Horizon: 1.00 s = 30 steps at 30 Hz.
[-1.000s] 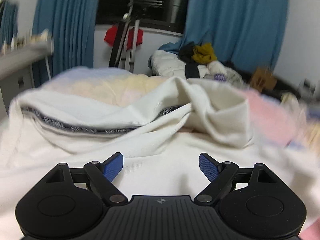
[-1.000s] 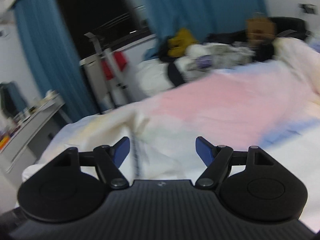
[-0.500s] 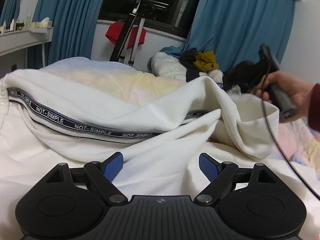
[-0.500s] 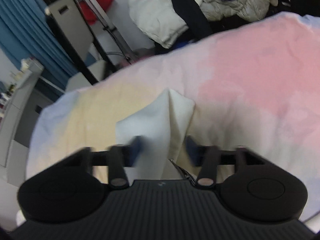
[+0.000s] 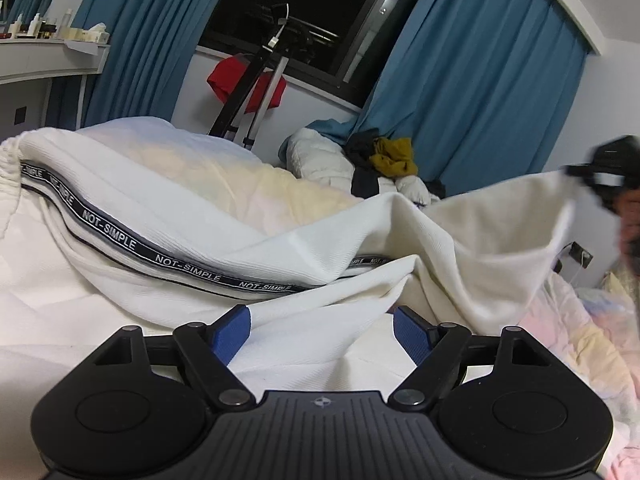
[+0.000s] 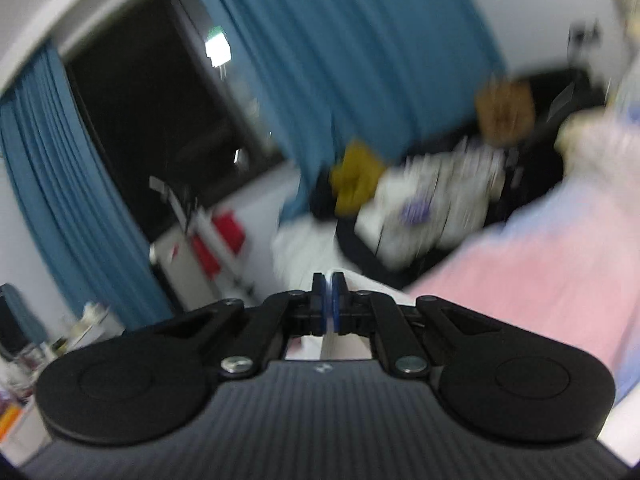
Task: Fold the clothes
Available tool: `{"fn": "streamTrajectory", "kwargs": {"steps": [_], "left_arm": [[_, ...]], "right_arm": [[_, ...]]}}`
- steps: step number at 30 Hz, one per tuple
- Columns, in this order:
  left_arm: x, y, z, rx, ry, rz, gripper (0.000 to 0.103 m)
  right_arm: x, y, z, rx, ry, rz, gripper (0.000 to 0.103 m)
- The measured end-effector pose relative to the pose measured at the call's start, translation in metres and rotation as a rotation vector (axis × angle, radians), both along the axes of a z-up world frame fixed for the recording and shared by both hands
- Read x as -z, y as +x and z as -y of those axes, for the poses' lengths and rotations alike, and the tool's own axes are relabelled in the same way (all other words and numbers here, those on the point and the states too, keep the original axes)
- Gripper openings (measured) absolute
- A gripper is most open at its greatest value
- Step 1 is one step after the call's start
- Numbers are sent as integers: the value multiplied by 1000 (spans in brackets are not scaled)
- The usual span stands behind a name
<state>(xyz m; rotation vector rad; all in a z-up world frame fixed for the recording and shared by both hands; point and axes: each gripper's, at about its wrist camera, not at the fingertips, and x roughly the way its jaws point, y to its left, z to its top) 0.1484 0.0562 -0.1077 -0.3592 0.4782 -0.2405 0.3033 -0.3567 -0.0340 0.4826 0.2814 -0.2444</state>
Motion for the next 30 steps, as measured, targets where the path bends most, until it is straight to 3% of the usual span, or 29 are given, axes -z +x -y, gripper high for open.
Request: {"fn": "streamTrajectory", "kwargs": {"steps": [10,15,22,30], "left_arm": [[-21,-31,-4,-53,1,51,80],[-22,-34,-4,-79,11,47,80],[-11,-19,-4,-102,26,7,80],[9,12,-20,-157,-6,-40,80]], "right_arm": [[-86,-149,54,315,-139,345,6],[-48,-121,103,444,-68,187,6],[24,-31,161,553,6,-21,6],[94,87,170,527,-55,-191,6]]}}
